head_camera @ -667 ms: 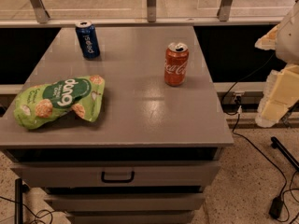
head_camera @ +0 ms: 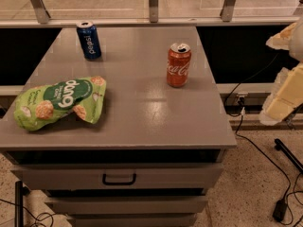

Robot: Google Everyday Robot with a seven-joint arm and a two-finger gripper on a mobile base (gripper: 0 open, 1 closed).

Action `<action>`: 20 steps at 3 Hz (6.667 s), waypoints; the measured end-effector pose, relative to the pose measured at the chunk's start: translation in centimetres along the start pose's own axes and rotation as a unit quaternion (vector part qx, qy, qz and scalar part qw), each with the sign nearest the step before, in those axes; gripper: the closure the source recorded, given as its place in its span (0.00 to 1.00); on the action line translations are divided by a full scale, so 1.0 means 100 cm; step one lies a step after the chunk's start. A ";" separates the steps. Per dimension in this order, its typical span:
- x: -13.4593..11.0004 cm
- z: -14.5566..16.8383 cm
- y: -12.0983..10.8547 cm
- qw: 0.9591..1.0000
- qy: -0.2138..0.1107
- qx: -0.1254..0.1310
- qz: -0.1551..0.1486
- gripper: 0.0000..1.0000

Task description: Move coke can near pepsi can

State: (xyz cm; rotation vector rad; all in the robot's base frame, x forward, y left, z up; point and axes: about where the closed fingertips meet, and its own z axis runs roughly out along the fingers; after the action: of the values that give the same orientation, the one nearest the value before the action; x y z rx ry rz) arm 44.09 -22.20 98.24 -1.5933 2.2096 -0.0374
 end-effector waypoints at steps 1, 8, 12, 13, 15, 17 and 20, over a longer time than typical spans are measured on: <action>0.022 -0.006 0.000 0.994 -0.080 0.034 0.068 0.00; 0.032 0.027 -0.036 0.888 -0.397 0.129 0.194 0.00; -0.009 0.095 -0.079 0.879 -0.412 0.156 0.183 0.00; -0.025 0.119 -0.089 0.876 -0.423 0.132 0.190 0.00; -0.071 0.153 -0.096 0.869 -0.450 0.080 0.189 0.00; -0.103 0.179 -0.105 0.868 -0.461 0.052 0.175 0.00; -0.132 0.206 -0.122 0.870 -0.465 0.023 0.165 0.00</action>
Offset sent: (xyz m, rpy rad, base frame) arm 0.0197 -0.0668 0.0347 0.7111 -0.6321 -0.1830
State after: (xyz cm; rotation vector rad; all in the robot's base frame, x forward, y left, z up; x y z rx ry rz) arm 65.64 -9.91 86.70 -0.8663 1.6185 0.6362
